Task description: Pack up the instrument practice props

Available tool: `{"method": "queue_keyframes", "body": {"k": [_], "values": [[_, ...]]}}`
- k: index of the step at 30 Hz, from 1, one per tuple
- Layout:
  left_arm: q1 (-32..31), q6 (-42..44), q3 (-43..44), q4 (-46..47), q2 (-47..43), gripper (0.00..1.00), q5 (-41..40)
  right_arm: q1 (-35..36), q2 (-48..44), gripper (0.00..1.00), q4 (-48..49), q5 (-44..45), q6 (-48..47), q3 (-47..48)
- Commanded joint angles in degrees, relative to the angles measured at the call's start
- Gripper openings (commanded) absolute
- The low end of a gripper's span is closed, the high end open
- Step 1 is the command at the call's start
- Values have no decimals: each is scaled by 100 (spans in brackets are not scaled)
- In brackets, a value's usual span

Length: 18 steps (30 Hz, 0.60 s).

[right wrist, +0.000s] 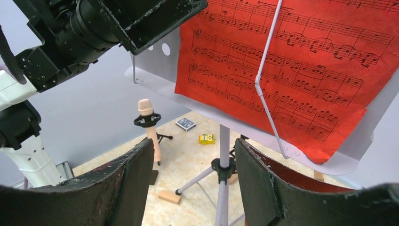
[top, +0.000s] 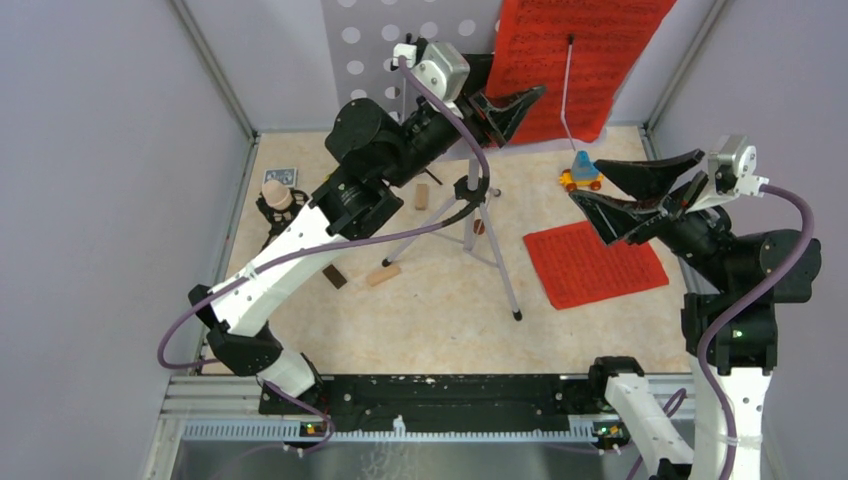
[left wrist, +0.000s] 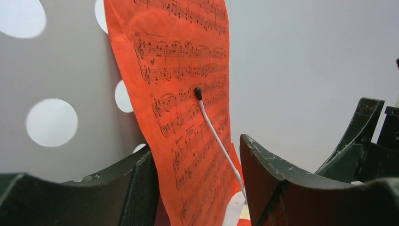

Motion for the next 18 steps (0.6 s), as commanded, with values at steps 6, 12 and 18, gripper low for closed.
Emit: {"method": "queue_keyframes", "body": {"k": [6, 12, 18], "values": [[146, 49, 467, 282, 253, 50, 131, 72, 131, 63, 328, 3, 98, 108], [188, -38, 469, 293, 282, 25, 156, 74, 252, 62, 462, 51, 116, 230], [203, -73, 470, 288, 271, 2, 86, 74, 661, 63, 480, 697, 194, 782]]}}
